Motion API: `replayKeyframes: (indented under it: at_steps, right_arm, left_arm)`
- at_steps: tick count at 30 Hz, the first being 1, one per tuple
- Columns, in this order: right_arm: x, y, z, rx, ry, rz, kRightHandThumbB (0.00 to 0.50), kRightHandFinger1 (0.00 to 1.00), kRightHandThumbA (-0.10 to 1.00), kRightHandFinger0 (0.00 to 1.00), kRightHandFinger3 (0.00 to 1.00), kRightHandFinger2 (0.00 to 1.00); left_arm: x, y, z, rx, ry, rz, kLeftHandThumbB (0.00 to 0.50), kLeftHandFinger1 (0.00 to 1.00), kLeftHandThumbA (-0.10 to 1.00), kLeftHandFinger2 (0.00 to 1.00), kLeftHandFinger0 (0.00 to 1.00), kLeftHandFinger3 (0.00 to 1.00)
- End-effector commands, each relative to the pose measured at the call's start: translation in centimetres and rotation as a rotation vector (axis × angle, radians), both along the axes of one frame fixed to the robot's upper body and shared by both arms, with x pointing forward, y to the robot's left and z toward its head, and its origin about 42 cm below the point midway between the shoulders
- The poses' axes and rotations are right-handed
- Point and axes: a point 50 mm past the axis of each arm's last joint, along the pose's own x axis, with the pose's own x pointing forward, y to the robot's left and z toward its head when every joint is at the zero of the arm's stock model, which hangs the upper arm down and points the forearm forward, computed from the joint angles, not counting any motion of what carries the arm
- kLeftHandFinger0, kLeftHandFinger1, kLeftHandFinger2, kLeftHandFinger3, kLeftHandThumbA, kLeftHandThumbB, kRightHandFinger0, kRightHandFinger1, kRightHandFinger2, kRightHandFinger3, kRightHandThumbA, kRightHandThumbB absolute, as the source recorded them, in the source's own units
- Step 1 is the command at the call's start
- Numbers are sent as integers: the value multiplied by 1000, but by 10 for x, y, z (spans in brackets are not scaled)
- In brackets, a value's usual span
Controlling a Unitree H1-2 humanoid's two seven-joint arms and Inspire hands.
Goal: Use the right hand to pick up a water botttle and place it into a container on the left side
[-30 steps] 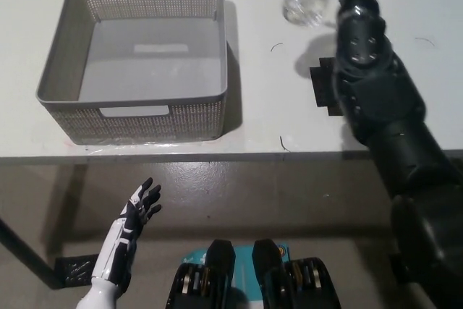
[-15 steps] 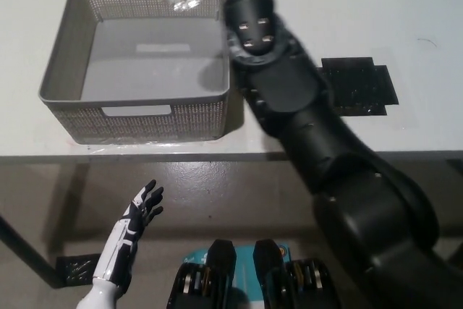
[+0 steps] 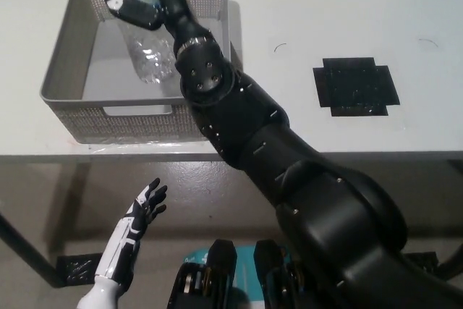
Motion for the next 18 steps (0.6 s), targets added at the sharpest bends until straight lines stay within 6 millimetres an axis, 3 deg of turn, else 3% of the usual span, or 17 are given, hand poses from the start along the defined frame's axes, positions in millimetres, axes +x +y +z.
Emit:
replayKeyframes:
  at_steps: [1,2,4,5,6,7,10,11,18]
  right_arm:
    - [2,2,24,-16,-76,-37,181,418,-1,125,809,774]
    - [2,2,24,-17,-77,-38,182,382,3,95,731,708]
    - [2,2,24,-17,-77,-39,182,352,3,59,685,673]
    - [8,-5,17,-114,-11,103,460,1000,817,1000,1000,1000]
    - [8,-5,17,-114,-11,103,470,1000,768,1000,1000,1000]
    - [9,-6,14,-173,-3,128,499,1000,911,1000,1000,1000]
    - [10,-7,13,-187,1,136,500,1000,932,1000,1000,1000]
    - [10,-10,13,-199,-27,137,500,1000,1000,1000,1000,1000]
    - [13,-16,21,-189,-91,123,500,1000,1000,1000,1000,1000]
  left_arm:
    - [7,1,16,28,-63,-50,209,1000,1000,1000,1000,1000]
    - [7,1,16,28,-63,-50,209,1000,1000,1000,1000,1000]
    - [7,1,16,28,-63,-51,209,1000,1000,1000,1000,1000]
    - [9,0,17,26,-56,-60,210,1000,1000,1000,1000,1000]
    - [9,0,17,26,-56,-61,210,1000,1000,1000,1000,1000]
    - [8,0,17,33,-57,-63,200,1000,1000,1000,1000,1000]
    - [8,0,17,34,-57,-64,200,1000,1000,1000,1000,1000]
    - [10,-1,18,35,-60,-68,211,1000,1000,1000,1000,1000]
    - [9,-1,17,38,-67,-72,225,1000,1000,1000,1000,1000]
